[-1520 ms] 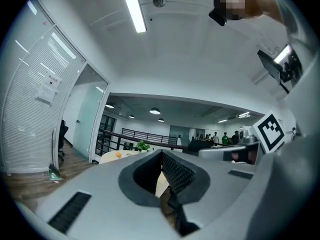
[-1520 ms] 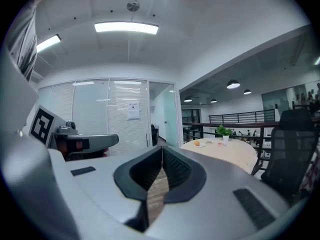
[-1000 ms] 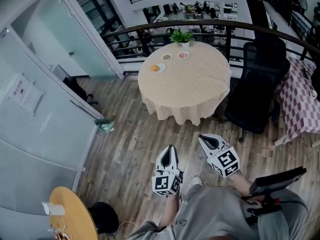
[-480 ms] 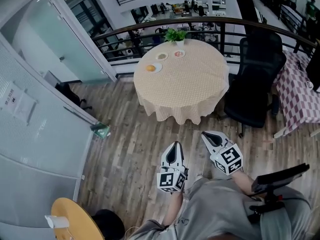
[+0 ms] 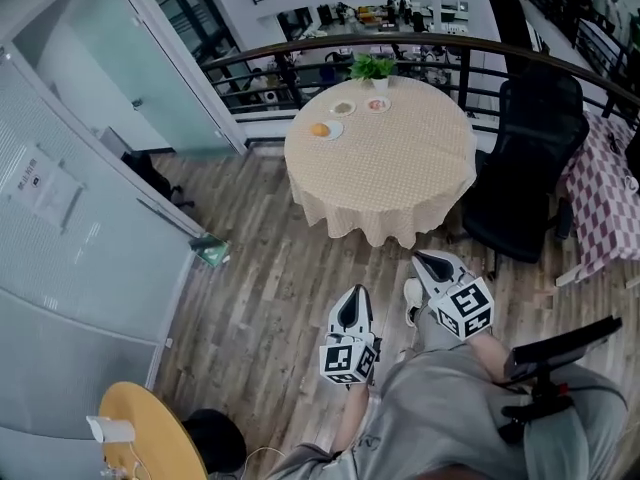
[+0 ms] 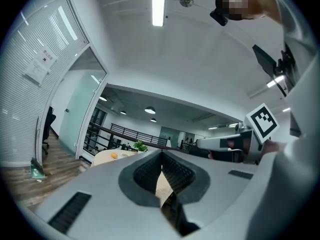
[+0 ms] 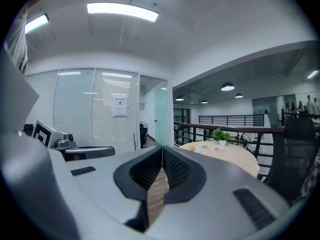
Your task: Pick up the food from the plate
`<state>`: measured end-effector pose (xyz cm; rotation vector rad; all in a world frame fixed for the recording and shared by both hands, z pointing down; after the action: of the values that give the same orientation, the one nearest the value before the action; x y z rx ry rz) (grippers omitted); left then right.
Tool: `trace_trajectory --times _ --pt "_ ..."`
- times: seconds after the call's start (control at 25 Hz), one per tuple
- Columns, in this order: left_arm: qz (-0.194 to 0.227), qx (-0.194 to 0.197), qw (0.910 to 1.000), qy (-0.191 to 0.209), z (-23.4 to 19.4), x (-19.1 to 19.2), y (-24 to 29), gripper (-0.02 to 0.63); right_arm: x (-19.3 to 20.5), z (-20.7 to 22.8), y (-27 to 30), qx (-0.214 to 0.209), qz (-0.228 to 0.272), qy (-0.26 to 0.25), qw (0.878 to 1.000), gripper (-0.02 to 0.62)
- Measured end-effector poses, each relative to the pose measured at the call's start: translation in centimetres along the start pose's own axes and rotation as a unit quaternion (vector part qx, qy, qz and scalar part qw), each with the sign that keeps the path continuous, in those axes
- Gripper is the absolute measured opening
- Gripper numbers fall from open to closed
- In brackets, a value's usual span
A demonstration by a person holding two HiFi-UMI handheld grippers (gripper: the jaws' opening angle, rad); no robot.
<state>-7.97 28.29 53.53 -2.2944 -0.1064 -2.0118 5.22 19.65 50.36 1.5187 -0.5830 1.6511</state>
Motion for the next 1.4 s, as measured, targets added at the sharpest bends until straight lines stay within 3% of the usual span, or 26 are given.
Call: trace_trajectory --times 0.36,0.64,1.04,1.4 --pt "-0.004 -0.044 0.999 0.004 -3.9 0.3 0.4 0.011 -0.2 -1.4 5.8 -0.052 -0.004 0.011 0.999 0.015" --pt "-0.012 -0.074 0.9971 0.01 -7.2 1.0 4.2 0.011 -0.2 0.5 11.7 -0.082 -0.006 0.022 0.996 0.015" --pt "-0.013 -0.11 0.9936 0.023 -13.9 0.6 13.9 0.011 -2.3 6.4 22.6 -0.102 -0.008 0.033 0.994 0.015" --pt "-0.023 -0.13 0.9909 0.027 -20.2 -1.4 24.1 0.011 -6.5 12.3 32.3 -0.115 -0.012 0.04 0.992 0.015"
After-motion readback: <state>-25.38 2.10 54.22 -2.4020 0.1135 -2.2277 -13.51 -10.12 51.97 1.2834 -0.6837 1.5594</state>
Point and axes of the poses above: the fingertips, and each gripper's own axes: y forward along the fingers, z to its right, x out of its underside, the point moved 2 cm from there along -y, backward along the fingers, and after that the axes turned 8 degrees about y, right-handed, at the moved point
